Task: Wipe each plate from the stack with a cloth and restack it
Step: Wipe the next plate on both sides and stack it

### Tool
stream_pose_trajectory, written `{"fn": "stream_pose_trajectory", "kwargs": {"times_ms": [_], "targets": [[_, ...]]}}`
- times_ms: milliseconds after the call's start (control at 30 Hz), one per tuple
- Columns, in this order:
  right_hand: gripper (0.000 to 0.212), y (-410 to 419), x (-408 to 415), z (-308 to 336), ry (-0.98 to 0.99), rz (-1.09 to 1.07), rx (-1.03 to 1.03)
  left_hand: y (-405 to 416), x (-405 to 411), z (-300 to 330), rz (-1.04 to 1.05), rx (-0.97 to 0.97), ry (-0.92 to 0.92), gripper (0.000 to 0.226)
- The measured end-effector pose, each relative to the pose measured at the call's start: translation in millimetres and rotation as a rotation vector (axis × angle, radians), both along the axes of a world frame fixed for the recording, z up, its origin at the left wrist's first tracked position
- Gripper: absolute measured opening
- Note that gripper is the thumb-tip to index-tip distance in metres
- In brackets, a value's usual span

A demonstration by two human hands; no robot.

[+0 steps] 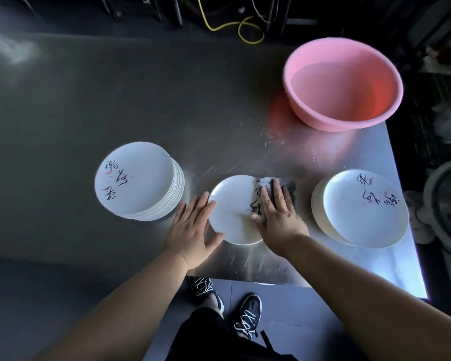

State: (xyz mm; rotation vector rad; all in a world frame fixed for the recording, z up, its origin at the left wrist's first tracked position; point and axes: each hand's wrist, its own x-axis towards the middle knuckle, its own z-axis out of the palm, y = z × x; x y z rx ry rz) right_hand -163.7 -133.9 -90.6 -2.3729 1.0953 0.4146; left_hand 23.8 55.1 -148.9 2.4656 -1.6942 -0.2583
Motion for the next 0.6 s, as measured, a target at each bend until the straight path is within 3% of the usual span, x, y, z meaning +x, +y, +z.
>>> {"fn": "stream_pose_trajectory", "kwargs": {"times_ms": [167,267,433,600], "targets": [[0.084,59,-38,11,0.010,0.012,0.052,3,-6,4,0.004,-0.138,-0.014,0.082],[0.082,58,-45,12,0.019,0.018,0.073,12,-23,10,-0.099,-0.271,-0.069,0.064],[0.074,6,-12,11,-0.038,0.027,0.018,24,-47,-6,-0.155,-0.301,0.081,0.016],[0.089,52,-25,-3,-0.019,-0.007,-0.022,17,-52,-7,-0.067,-0.322,0.153,0.012]]}}
